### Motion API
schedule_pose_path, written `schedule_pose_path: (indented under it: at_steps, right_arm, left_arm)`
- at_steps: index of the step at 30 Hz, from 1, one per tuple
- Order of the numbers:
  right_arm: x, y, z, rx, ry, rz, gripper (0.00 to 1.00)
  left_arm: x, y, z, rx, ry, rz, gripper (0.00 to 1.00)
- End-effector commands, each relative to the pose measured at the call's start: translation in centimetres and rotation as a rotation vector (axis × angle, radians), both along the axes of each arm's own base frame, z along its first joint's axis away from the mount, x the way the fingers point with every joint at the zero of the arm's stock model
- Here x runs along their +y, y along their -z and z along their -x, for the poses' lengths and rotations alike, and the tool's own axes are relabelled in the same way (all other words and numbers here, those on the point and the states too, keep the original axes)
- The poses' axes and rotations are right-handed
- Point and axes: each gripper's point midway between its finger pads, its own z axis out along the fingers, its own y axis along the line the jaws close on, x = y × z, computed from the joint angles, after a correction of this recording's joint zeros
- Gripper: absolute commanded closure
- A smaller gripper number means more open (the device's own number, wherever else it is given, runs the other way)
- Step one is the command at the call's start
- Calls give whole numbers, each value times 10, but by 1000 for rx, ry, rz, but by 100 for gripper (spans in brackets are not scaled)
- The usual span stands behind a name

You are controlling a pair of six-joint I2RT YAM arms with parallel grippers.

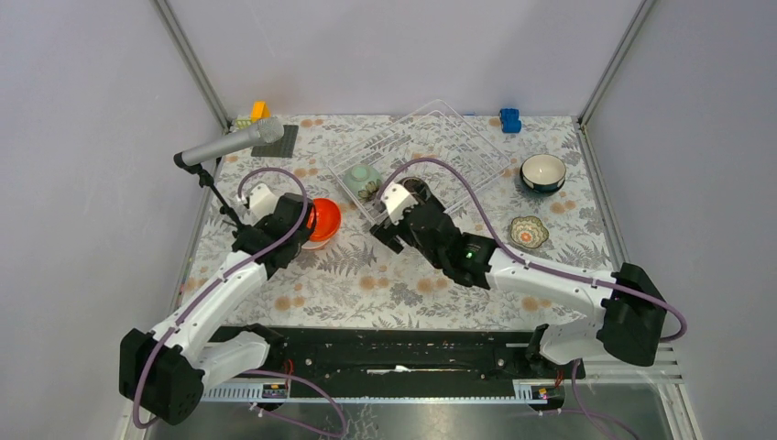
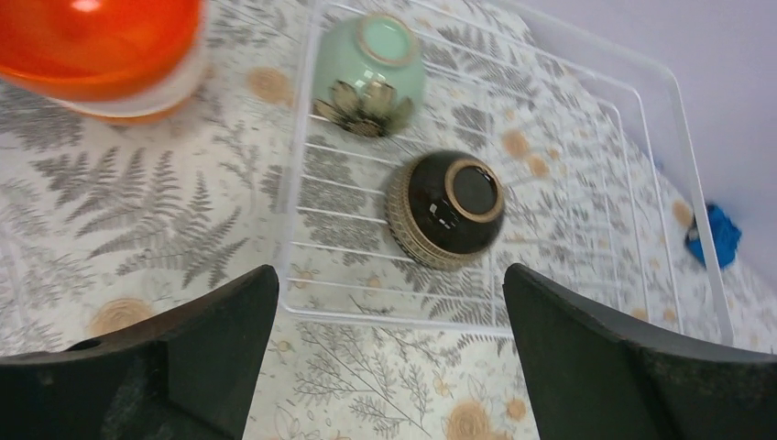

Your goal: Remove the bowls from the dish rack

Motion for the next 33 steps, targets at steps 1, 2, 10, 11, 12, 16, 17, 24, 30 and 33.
schedule_pose_path:
  at_steps: [1, 2, 10, 11, 12, 16, 17, 24, 30, 33]
  right_arm:
    - [-30, -31, -24, -20, 179, -199, 0]
    - [-33, -32, -25, -16, 190, -214, 0]
    - [-51, -37, -25, -21, 237, -254, 0]
    - [-54, -36, -25, -20, 248, -257, 0]
    - [-56, -34, -26, -19, 258, -257, 0]
    - [-62, -32, -24, -10, 278, -264, 0]
    - [-63, -33, -24, -10, 282, -266, 0]
    - [-77, -37, -17, -8, 304, -272, 0]
    - [-71, -32, -13, 65, 282, -261, 0]
    - [-65, -29, -12, 121, 287, -288, 0]
  left_arm:
    - [24, -12, -18, -109, -197, 1, 100]
    - [25, -10, -19, -108, -209, -3, 100]
    - [26, 15, -34, -96, -231, -46, 100]
    - [26, 20, -34, -86, -234, -54, 100]
    - [28, 24, -34, -74, -239, -64, 100]
    - [31, 36, -34, -42, -251, -101, 95]
    - [31, 37, -34, -40, -252, -104, 89]
    - [28, 42, -34, -34, -240, -94, 58]
    - [31, 25, -28, -72, -249, -70, 51]
    - [28, 12, -25, -107, -227, -30, 44]
